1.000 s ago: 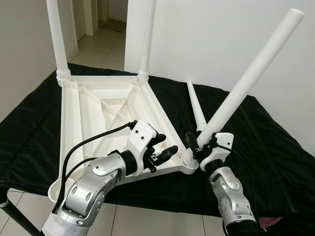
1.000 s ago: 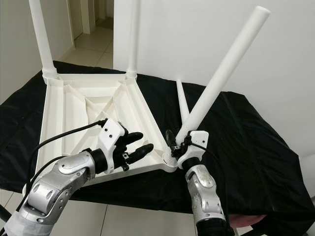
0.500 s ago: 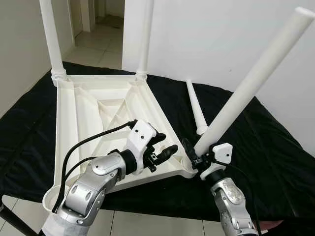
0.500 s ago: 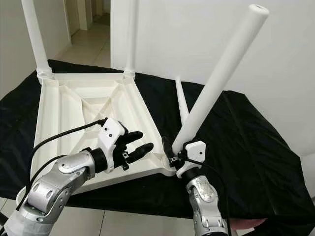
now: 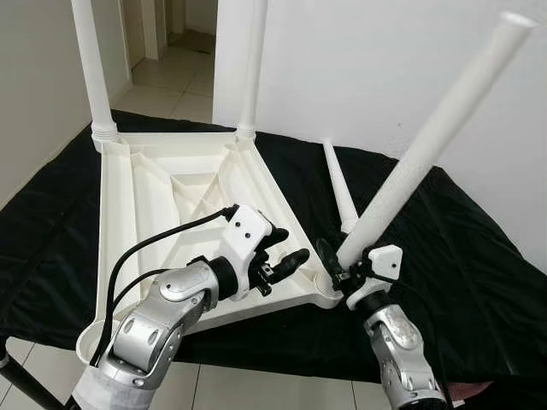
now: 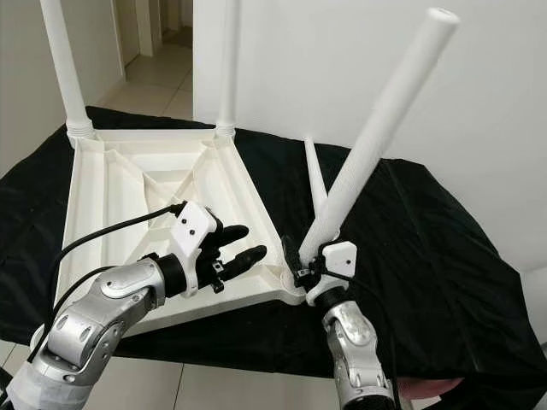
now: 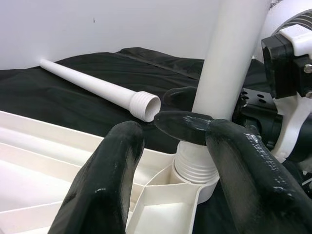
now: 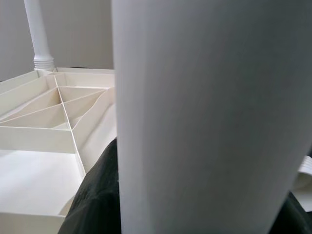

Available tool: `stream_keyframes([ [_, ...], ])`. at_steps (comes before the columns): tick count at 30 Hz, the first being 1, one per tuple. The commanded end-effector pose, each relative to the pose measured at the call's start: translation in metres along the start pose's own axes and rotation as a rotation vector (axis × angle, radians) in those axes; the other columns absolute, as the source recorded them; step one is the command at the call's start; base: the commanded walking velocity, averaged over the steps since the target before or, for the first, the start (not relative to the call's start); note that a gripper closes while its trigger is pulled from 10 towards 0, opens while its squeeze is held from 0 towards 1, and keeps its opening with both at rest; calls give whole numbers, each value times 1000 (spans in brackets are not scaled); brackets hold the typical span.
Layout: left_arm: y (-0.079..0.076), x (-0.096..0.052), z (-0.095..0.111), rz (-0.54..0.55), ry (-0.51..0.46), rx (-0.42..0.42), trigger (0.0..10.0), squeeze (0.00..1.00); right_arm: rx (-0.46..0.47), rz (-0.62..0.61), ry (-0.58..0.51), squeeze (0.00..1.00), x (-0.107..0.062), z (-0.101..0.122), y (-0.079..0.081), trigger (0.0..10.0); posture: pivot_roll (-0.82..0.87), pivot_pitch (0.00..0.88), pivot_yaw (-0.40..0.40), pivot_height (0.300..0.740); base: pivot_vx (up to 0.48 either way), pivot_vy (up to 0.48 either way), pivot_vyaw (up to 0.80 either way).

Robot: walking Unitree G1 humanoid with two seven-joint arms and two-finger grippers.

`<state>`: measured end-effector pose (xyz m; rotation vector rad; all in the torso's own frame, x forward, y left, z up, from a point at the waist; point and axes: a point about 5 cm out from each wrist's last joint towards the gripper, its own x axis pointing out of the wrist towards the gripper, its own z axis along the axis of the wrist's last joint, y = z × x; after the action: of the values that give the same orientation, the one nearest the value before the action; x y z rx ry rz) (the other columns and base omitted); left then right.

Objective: Building children table

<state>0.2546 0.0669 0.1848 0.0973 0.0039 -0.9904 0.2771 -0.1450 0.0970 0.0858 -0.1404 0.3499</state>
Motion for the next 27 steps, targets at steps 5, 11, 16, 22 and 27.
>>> stream_keyframes([
  [5, -1, 1, 4, -13, -6, 8, 10000, 0, 38, -47, 267, 0, -17, -39, -12, 10000, 53, 0, -106, 740, 0, 0, 0],
  [11, -2, 1, 4, -7, -8, 9, 10000, 0, 39, -21, 310, 0, -13, -39, -13, 10000, 54, 0, -108, 740, 0, 0, 0],
  [16, -2, 1, 4, -8, -8, 10, 10000, 0, 17, 8, 356, 0, -8, -39, -13, 10000, 55, 0, -110, 740, 0, 0, 0],
  [22, -2, 1, 4, -8, -8, 11, 10000, 0, -5, -2, 353, 0, -3, -34, -15, 10000, 55, 0, -114, 740, 0, 0, 0],
  [27, -3, 0, 4, -7, -7, 11, 10000, 0, -16, -36, 339, 0, 0, -32, -15, 10000, 57, 0, -115, 740, 0, 0, 0],
])
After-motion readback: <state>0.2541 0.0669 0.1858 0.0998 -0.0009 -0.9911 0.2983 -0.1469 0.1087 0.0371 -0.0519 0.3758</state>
